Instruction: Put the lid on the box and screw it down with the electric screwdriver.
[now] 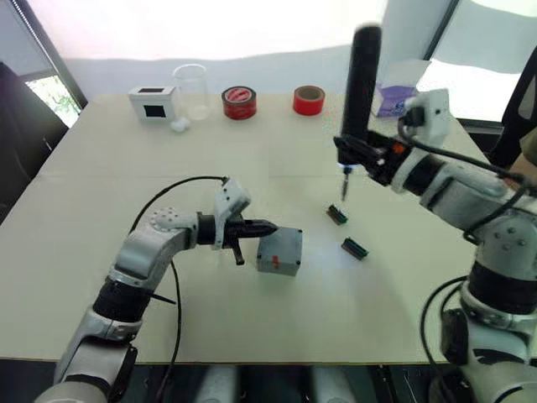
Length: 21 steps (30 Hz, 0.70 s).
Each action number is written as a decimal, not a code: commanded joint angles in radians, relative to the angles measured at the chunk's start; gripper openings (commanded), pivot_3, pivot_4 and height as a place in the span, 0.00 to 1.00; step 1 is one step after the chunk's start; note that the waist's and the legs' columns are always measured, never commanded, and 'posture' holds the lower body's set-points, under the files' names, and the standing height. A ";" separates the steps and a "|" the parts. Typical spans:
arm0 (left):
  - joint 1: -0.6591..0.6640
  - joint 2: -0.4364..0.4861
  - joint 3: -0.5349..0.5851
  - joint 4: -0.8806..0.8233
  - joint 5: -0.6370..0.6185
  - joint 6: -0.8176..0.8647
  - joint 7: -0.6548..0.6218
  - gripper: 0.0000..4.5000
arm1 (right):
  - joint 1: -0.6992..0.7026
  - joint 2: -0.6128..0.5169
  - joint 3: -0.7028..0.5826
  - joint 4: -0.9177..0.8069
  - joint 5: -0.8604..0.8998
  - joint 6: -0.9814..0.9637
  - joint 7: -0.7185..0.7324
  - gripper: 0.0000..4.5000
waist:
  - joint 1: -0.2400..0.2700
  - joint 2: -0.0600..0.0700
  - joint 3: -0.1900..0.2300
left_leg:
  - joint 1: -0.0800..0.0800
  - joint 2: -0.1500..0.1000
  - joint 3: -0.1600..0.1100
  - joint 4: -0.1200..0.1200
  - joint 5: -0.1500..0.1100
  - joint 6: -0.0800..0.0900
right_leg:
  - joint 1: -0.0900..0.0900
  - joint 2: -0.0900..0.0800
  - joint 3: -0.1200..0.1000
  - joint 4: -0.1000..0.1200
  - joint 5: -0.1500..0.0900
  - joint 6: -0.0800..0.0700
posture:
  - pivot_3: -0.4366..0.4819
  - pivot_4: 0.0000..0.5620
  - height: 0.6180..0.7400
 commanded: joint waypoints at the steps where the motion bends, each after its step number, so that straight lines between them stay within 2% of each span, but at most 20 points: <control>1: -0.040 0.044 -0.012 -0.101 -0.027 0.000 -0.055 0.00 | 0.011 -0.161 -0.098 0.081 0.040 0.243 0.059 0.40 | -0.001 0.001 0.003 | 0.000 0.000 0.000 0.000 0.000 0.000 | 0.000 0.000 0.000 0.000 0.000 0.000 | 0.48 0.27 1.00; 4: -0.057 0.079 -0.061 -0.187 -0.042 -0.007 -0.119 0.00 | 0.107 -0.322 -0.092 0.232 0.130 0.343 0.113 0.40 | 0.012 0.001 0.005 | 0.000 -0.001 0.000 0.000 -0.001 0.002 | 0.002 0.000 -0.001 -0.002 0.000 0.000 | 0.48 0.27 1.00; 8: -0.062 0.122 -0.132 -0.219 0.017 -0.058 -0.163 0.00 | 0.190 -0.396 -0.035 0.319 0.213 0.345 0.110 0.40 | 0.001 0.002 0.007 | 0.001 0.000 0.003 0.000 -0.001 0.003 | 0.002 0.001 0.001 -0.003 0.000 0.000 | 0.48 0.27 1.00; 11: -0.062 0.118 -0.162 -0.201 0.072 -0.111 -0.138 0.00 | 0.206 -0.402 -0.004 0.367 0.217 0.345 0.086 0.40 | -0.011 0.003 0.008 | 0.002 0.001 0.004 0.001 -0.001 0.003 | 0.002 0.003 0.002 -0.001 0.000 0.001 | 0.48 0.27 1.00; 21: -0.029 0.106 -0.149 -0.251 0.040 -0.080 -0.110 0.00 | 0.156 -0.361 0.057 0.432 0.087 0.345 0.065 0.40 | -0.003 0.003 0.009 | 0.002 0.002 0.004 0.004 -0.001 0.002 | 0.002 0.007 0.002 0.000 0.002 0.003 | 0.48 0.27 1.00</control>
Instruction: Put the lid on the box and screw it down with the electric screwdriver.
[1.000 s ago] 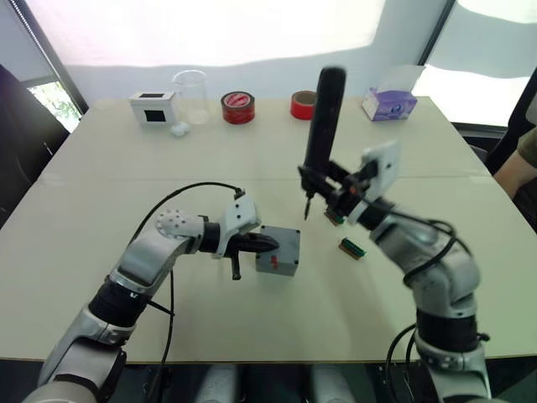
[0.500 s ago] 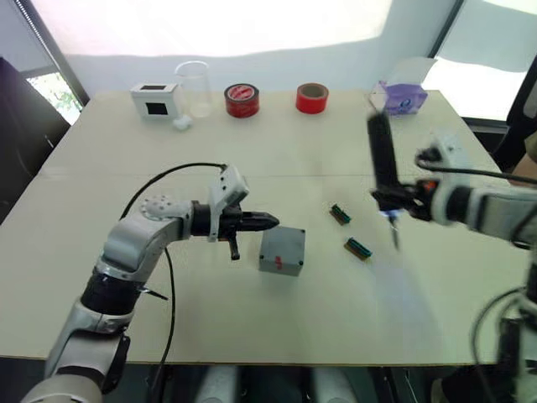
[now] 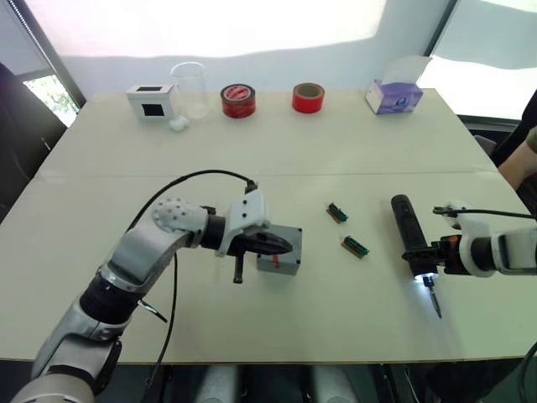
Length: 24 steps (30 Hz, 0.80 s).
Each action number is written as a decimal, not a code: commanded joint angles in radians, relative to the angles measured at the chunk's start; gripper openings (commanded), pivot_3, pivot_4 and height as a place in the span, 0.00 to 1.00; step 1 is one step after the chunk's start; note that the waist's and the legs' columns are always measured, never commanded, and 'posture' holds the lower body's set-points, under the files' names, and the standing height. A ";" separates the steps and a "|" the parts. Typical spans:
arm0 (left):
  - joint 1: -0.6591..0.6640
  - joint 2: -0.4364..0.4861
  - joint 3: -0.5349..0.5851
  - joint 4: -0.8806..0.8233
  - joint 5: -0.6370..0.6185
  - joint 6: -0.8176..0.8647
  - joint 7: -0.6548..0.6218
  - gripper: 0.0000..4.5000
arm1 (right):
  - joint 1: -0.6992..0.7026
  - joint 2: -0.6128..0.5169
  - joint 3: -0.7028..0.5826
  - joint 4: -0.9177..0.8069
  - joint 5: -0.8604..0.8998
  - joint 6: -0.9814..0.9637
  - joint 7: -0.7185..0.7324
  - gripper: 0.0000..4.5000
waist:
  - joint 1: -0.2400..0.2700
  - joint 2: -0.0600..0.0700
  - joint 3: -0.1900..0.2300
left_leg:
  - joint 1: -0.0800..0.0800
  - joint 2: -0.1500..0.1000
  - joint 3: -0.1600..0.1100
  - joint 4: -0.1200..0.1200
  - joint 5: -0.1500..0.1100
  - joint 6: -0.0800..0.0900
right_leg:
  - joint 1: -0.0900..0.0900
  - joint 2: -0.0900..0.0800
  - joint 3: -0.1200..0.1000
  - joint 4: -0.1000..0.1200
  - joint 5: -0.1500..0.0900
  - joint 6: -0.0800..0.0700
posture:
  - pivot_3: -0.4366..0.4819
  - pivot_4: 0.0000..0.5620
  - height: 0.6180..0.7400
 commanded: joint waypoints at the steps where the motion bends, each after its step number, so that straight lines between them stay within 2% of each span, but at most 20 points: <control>1: 0.003 0.001 0.033 -0.049 -0.024 0.015 0.020 0.00 | -0.047 0.005 0.002 0.016 -0.060 0.006 0.012 0.40 | 0.000 0.000 0.000 | 0.000 0.000 0.000 0.000 0.000 0.000 | 0.000 0.000 0.000 0.000 0.000 0.000 | 0.48 0.27 1.00; 3: 0.011 0.005 0.039 -0.042 -0.022 0.014 0.033 0.00 | -0.045 0.006 0.025 0.007 -0.112 -0.009 0.020 0.40 | 0.000 0.000 0.000 | 0.000 0.000 0.000 0.001 0.000 0.000 | 0.000 0.000 0.000 0.000 0.000 0.001 | 0.48 0.27 1.00; 5: 0.016 0.011 0.038 -0.028 -0.009 0.004 0.044 0.00 | -0.038 0.005 0.042 -0.006 -0.150 -0.026 0.037 0.63 | 0.001 0.000 0.000 | 0.000 0.000 0.000 0.001 0.000 0.000 | 0.001 0.000 0.000 0.000 0.000 0.001 | 0.48 0.27 1.00; 8: 0.022 0.021 0.043 -0.010 -0.006 -0.004 0.046 0.00 | -0.030 0.010 0.047 -0.018 -0.181 -0.030 0.066 0.86 | 0.003 -0.001 0.000 | 0.000 0.000 -0.001 0.002 0.000 0.000 | 0.002 0.000 0.000 0.000 0.001 0.001 | 0.48 0.27 1.00; 10: 0.022 0.025 0.051 0.000 -0.013 -0.005 0.046 0.00 | -0.024 0.012 0.049 -0.029 -0.200 -0.032 0.082 0.98 | 0.004 -0.001 0.000 | 0.000 0.000 -0.001 0.004 0.000 0.000 | 0.003 0.000 0.000 0.000 0.001 0.002 | 0.48 0.27 1.00; 15: 0.017 0.030 0.064 0.052 0.004 -0.016 0.055 0.00 | -0.013 0.011 0.044 -0.067 -0.249 -0.080 0.126 0.98 | 0.005 -0.001 0.000 | 0.000 0.000 -0.002 0.008 -0.002 0.003 | 0.005 0.000 -0.001 0.000 0.001 0.002 | 0.48 0.27 1.00; 20: 0.009 0.041 0.105 0.083 -0.006 -0.011 0.065 0.00 | -0.066 -0.019 0.049 -0.090 -0.310 -0.153 0.172 0.98 | 0.000 -0.001 0.000 | 0.000 0.000 -0.001 0.009 -0.002 0.004 | 0.005 0.000 -0.001 0.000 0.002 0.003 | 0.48 0.27 1.00; 24: -0.031 0.078 0.204 0.170 -0.017 -0.003 0.074 0.00 | -0.196 -0.058 0.037 -0.153 -0.295 -0.219 0.274 0.98 | -0.003 0.001 0.001 | -0.001 0.000 -0.001 0.009 -0.002 0.004 | 0.003 0.000 0.000 0.001 0.002 0.003 | 0.48 0.27 1.00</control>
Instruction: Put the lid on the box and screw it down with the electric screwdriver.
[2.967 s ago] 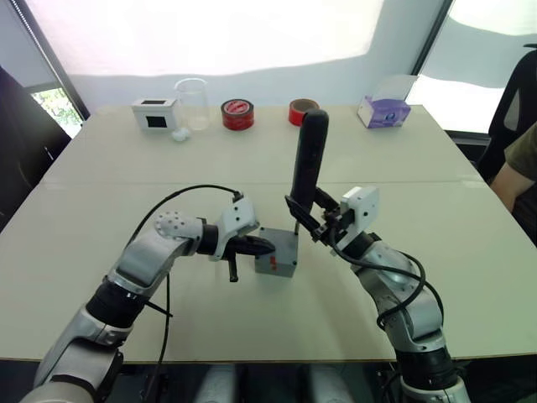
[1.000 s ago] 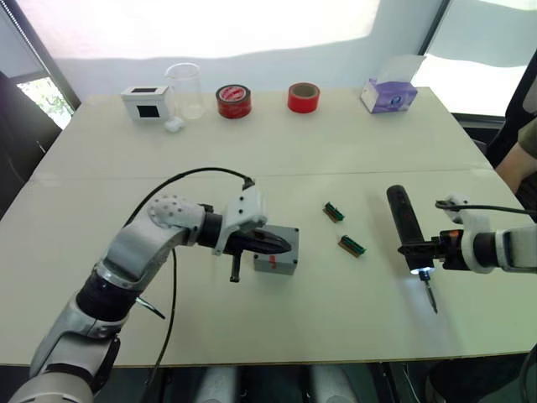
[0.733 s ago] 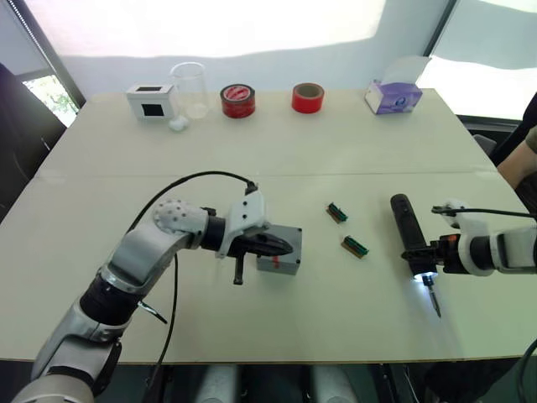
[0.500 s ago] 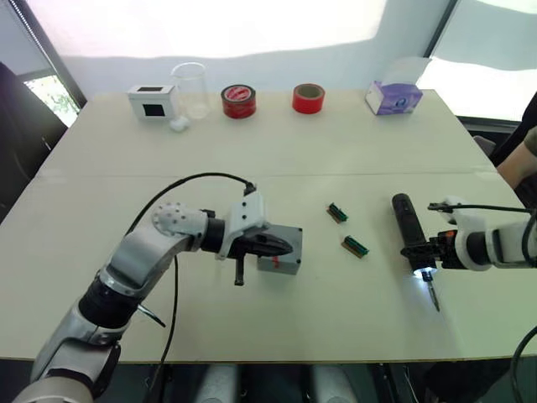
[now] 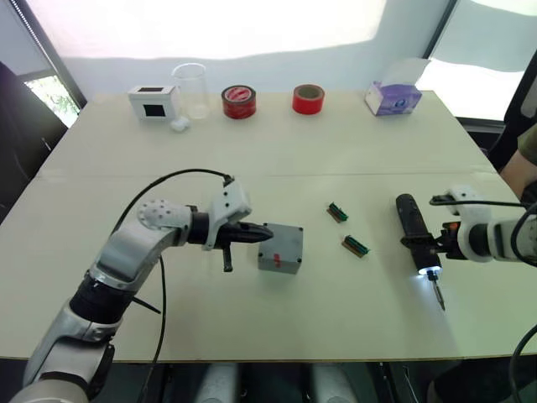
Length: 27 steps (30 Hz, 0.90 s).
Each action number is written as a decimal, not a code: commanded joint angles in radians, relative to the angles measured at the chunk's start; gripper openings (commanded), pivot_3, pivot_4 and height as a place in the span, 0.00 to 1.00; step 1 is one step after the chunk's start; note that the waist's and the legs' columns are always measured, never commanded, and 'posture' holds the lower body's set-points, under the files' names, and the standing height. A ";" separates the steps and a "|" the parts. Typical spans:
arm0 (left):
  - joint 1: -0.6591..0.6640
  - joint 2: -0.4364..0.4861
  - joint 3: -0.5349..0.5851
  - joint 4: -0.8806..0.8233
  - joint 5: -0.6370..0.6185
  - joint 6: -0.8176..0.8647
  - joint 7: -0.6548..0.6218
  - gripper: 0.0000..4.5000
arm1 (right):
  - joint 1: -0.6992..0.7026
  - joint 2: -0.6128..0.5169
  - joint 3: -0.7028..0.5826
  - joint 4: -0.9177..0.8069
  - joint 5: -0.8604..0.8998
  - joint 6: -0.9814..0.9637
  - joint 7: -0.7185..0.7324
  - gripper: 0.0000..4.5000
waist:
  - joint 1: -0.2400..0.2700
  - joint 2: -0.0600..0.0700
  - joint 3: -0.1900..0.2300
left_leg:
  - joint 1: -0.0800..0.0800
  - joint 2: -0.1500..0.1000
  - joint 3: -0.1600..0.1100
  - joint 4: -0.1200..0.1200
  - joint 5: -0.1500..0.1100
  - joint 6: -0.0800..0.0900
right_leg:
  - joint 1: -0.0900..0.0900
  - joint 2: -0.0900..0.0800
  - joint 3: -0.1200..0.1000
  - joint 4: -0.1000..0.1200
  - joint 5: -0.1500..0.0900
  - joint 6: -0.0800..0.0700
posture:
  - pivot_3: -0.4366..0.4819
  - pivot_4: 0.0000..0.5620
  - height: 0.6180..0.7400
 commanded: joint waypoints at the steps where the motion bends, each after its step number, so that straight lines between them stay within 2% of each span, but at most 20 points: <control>1: -0.057 0.044 0.116 0.072 -0.016 -0.003 0.012 0.00 | -0.132 -0.030 -0.047 -0.075 0.015 -0.085 0.096 0.98 | -0.005 0.001 0.001 | 0.000 0.000 0.000 0.000 0.000 0.000 | 0.000 0.000 0.000 0.000 0.000 0.000 | 0.48 0.27 1.00; 2: -0.063 0.049 0.116 0.093 -0.004 -0.012 0.015 0.00 | -0.142 0.002 -0.071 -0.080 0.025 -0.129 0.117 0.98 | -0.004 0.000 0.001 | 0.000 0.000 0.000 0.000 0.000 0.000 | -0.001 0.001 0.000 0.001 0.000 0.000 | 0.48 0.27 1.00; 5: -0.056 0.058 0.088 0.153 0.048 -0.042 0.025 0.00 | -0.048 0.062 -0.045 -0.281 0.084 -0.265 0.263 0.98 | 0.000 -0.001 0.000 | 0.000 0.001 0.000 -0.001 0.000 0.000 | 0.000 0.001 -0.001 0.000 0.000 0.000 | 0.48 0.27 1.00; 8: -0.020 0.058 0.059 0.150 0.071 -0.054 0.022 0.00 | 0.068 0.064 0.049 -0.472 0.093 -0.317 0.346 0.98 | 0.004 -0.002 0.000 | 0.000 0.000 -0.001 0.000 -0.001 0.002 | 0.001 0.001 0.000 0.000 0.000 0.000 | 0.48 0.27 1.00; 13: 0.027 0.046 0.024 0.132 0.109 -0.063 0.036 0.00 | 0.176 0.073 0.188 -0.624 0.055 -0.379 0.396 0.98 | 0.007 -0.002 0.001 | -0.002 -0.002 0.000 0.004 -0.002 0.003 | 0.000 -0.003 0.001 0.000 0.001 0.003 | 0.48 0.27 1.00; 17: 0.063 0.019 -0.021 0.100 0.117 -0.053 0.035 0.00 | 0.202 0.105 0.338 -0.627 -0.063 -0.455 0.381 0.98 | 0.005 -0.004 0.000 | 0.000 -0.002 0.000 0.004 -0.002 0.003 | 0.002 -0.003 0.001 0.000 0.001 0.003 | 0.48 0.27 1.00; 27: 0.006 -0.072 -0.103 0.183 0.172 -0.102 0.025 0.00 | 0.186 0.197 0.435 -0.564 -0.152 -0.496 0.382 0.98 | 0.013 -0.004 0.000 | 0.000 -0.002 0.000 0.004 -0.001 0.002 | 0.001 -0.004 0.000 0.000 0.002 0.003 | 0.48 0.27 1.00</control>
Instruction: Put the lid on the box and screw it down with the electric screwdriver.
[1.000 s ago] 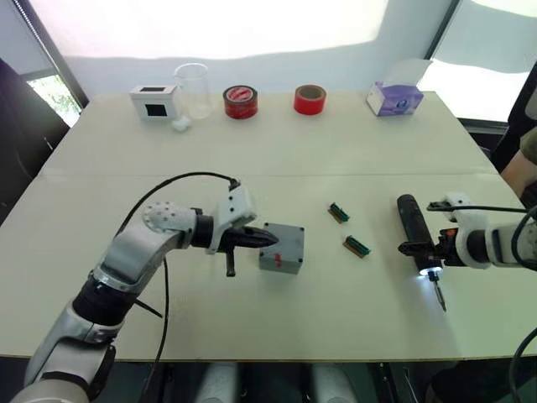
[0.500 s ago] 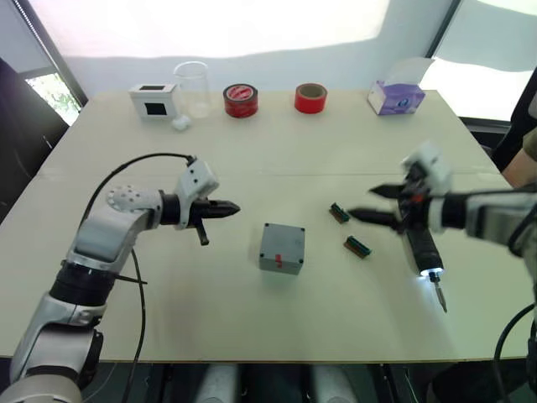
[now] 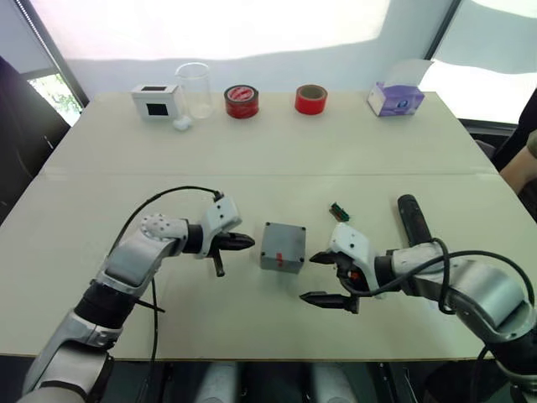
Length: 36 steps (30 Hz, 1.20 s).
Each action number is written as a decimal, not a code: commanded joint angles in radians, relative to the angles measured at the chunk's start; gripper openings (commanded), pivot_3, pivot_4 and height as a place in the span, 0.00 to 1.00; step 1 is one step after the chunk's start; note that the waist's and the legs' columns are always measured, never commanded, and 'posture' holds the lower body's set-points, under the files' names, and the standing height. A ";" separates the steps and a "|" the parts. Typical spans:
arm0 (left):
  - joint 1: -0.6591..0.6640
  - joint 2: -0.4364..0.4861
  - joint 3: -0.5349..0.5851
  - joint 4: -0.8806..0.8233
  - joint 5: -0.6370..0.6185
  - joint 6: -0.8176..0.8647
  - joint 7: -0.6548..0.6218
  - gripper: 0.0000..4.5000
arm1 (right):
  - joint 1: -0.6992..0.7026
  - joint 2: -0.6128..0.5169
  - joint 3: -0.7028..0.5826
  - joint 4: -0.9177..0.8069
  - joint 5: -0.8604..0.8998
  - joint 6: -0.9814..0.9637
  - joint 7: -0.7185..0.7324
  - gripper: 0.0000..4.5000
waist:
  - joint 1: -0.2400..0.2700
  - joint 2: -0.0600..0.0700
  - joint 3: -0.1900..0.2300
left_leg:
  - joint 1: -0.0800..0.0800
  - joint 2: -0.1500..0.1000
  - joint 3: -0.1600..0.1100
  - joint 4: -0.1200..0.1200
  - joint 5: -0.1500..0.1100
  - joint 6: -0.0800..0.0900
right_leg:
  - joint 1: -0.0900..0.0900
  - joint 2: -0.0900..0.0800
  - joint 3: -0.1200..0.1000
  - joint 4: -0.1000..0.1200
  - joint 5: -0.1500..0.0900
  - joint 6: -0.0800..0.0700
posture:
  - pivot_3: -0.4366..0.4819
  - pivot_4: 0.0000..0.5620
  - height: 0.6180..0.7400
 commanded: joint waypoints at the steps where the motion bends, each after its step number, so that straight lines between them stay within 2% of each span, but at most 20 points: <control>1: -0.058 -0.043 -0.028 0.041 0.031 -0.056 -0.011 0.00 | -0.023 0.031 0.011 -0.011 -0.013 -0.016 0.008 0.98 | 0.007 0.000 0.000 | 0.000 0.000 0.000 0.000 0.000 0.000 | 0.000 0.000 0.000 0.000 0.000 0.000 | 0.48 0.27 1.00; 7: -0.155 -0.126 -0.057 0.180 0.076 -0.132 -0.018 0.00 | -0.025 0.065 0.007 -0.038 0.008 0.020 0.019 0.98 | 0.017 0.000 0.000 | 0.000 0.000 0.000 0.000 0.000 0.000 | 0.000 0.001 0.000 0.000 0.000 0.000 | 0.48 0.27 1.00; 13: -0.200 -0.098 -0.027 0.274 0.118 -0.170 -0.029 0.00 | -0.009 0.000 -0.063 -0.066 0.020 0.035 0.052 0.98 | 0.010 0.000 0.000 | 0.000 0.000 0.000 0.001 0.000 0.000 | 0.000 0.002 0.000 0.001 0.000 0.000 | 0.48 0.27 1.00; 17: -0.167 -0.045 -0.010 0.223 0.108 -0.147 -0.056 0.00 | -0.015 -0.039 -0.078 -0.027 -0.018 0.004 0.065 0.98 | 0.009 0.000 0.000 | 0.000 0.001 0.000 0.001 0.000 0.000 | 0.000 0.003 0.000 0.001 0.000 0.000 | 0.48 0.27 1.00; 24: -0.032 0.076 -0.001 -0.024 0.082 -0.045 -0.095 0.00 | -0.079 -0.035 -0.007 0.153 -0.165 -0.147 0.104 0.98 | 0.011 0.000 0.000 | 0.000 0.001 0.000 0.001 0.000 0.000 | 0.000 0.002 0.001 0.001 0.000 0.000 | 0.48 0.27 1.00; 30: 0.018 0.070 -0.013 -0.148 0.028 0.046 -0.102 0.00 | -0.137 0.017 0.052 0.242 -0.235 -0.229 0.161 0.98 | 0.014 0.000 0.000 | 0.000 0.000 0.000 0.001 0.000 0.000 | 0.000 0.002 0.000 0.001 0.000 0.000 | 0.48 0.27 1.00; 36: -0.007 0.024 -0.053 -0.090 0.058 0.009 -0.087 0.00 | -0.129 0.033 0.089 0.180 -0.238 -0.213 0.211 0.98 | 0.013 0.000 0.000 | 0.000 0.000 0.000 0.001 0.000 -0.001 | 0.000 0.003 0.000 0.002 0.000 0.000 | 0.48 0.27 1.00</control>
